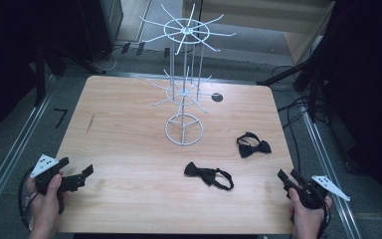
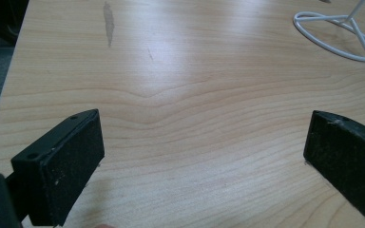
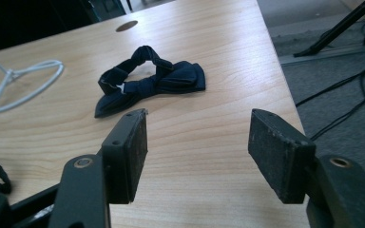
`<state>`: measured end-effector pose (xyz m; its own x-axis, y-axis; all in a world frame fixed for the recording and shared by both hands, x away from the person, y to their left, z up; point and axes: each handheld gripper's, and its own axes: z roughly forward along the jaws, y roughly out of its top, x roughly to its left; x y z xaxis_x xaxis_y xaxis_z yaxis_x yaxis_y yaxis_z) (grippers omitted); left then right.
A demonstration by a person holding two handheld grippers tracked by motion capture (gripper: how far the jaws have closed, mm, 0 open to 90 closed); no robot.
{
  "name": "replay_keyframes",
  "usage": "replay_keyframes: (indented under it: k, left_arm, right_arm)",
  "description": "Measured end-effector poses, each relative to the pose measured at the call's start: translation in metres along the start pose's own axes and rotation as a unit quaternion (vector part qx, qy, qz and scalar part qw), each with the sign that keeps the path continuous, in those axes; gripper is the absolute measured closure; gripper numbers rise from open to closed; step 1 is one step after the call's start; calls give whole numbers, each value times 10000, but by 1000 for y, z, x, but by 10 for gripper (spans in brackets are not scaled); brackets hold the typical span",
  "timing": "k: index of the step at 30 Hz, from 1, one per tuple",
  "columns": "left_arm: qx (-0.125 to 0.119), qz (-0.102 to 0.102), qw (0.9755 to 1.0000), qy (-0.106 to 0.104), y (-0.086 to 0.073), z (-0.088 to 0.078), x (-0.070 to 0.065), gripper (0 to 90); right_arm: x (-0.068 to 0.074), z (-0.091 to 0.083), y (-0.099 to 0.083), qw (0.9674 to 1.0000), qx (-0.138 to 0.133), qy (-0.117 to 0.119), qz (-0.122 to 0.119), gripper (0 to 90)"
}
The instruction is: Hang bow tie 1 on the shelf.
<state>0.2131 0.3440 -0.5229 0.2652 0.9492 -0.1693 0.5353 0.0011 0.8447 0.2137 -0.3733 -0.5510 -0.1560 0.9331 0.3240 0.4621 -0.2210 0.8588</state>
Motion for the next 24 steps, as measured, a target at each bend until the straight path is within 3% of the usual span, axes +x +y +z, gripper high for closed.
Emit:
replay_keyframes:
  k: [8, 14, 20, 24]
  left_arm:
    - [-19, 184, 9997, 126, 4, 5, 0, 2]
    - [17, 233, 9997, 54, 5, 7, 1, 1]
    - [45, 235, 9997, 11, 6, 8, 0, 2]
    - [62, 262, 9996, 15, 6, 9, -1, 2]
  right_arm:
    - [9, -5, 6, 9998, -124, -5, -160, 418]
    - [21, -6, 10, 9993, -172, 119, -300, 424]
    - [45, 1, 11, 9977, -100, 390, -554, 425]
    - [58, 3, 10, 9968, -34, 571, -557, 425]
